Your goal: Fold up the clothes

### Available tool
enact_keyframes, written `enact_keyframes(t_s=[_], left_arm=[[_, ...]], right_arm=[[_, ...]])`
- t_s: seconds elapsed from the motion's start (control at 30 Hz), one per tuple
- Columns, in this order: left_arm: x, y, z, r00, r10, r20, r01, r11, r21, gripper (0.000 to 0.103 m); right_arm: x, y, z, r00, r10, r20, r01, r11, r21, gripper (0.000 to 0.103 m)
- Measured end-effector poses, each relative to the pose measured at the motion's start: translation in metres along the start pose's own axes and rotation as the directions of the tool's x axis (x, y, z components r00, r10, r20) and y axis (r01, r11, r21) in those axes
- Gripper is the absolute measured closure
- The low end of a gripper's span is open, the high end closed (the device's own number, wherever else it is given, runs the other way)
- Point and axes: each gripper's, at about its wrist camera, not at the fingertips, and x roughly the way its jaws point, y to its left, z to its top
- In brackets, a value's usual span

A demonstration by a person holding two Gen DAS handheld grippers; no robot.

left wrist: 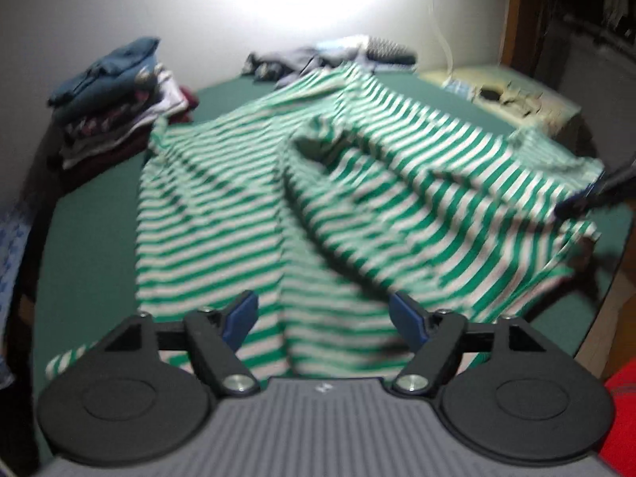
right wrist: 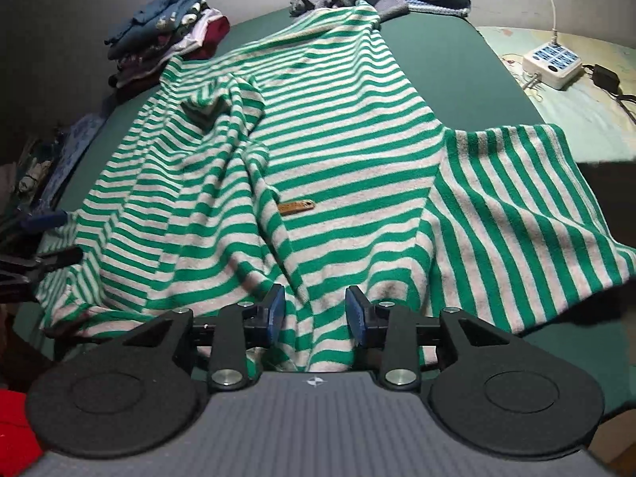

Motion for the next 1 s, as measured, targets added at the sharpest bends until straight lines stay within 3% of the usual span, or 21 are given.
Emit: enact_keyframes(t_s=[0.07,0.2,0.33,0.4,0.5,0.67,0.83,1.0], left_arm=[[0.01,-0.017,0.002,0.999,-0.036,-0.008,0.036,0.999,0.025,0.024],[0.015,-0.026,0.002,0.999,-0.014,-0.041,0.016,1.0,0.026,0.024],[0.02,-0.035,0.002,0.997,0.01,-0.074,-0.008,1.0,0.026,0.024],[0.022,-0.039,0.002,0.996,0.022,-0.09,-0.02,0.999,0.027,0.024],[0.016,-0.051,0.029,1.0,0.002,-0.012,-0.002,1.0,0.0,0.018],[0.038,-0.098,0.063,0.996,-0.09,0.026,0.09,0.996,0.027,0.017],[0.063,-0.146,0.074,0.978,-0.209,-0.019,0.21,0.971,0.114,0.015],[0.088,-0.183,0.08,0.943,-0.319,-0.099,0.333,0.922,0.2,0.015]], right_arm=[[0.005,-0.005,-0.004,0.998,-0.06,0.003,0.059,0.997,0.048,0.074],[0.003,-0.025,-0.007,0.997,-0.071,0.005,0.07,0.993,0.095,0.103],[-0.003,-0.036,-0.001,0.997,-0.073,-0.003,0.073,0.994,0.078,0.103],[-0.012,-0.045,0.006,0.998,-0.058,0.032,0.054,0.993,0.103,0.088],[-0.023,-0.065,0.017,0.992,-0.095,0.079,0.084,0.988,0.131,0.073],[-0.039,-0.111,0.033,0.966,-0.23,0.115,0.207,0.961,0.181,0.069],[-0.044,-0.16,0.025,0.945,-0.324,0.045,0.301,0.916,0.264,0.053],[-0.041,-0.192,0.011,0.977,-0.214,0.014,0.187,0.881,0.433,0.047]])
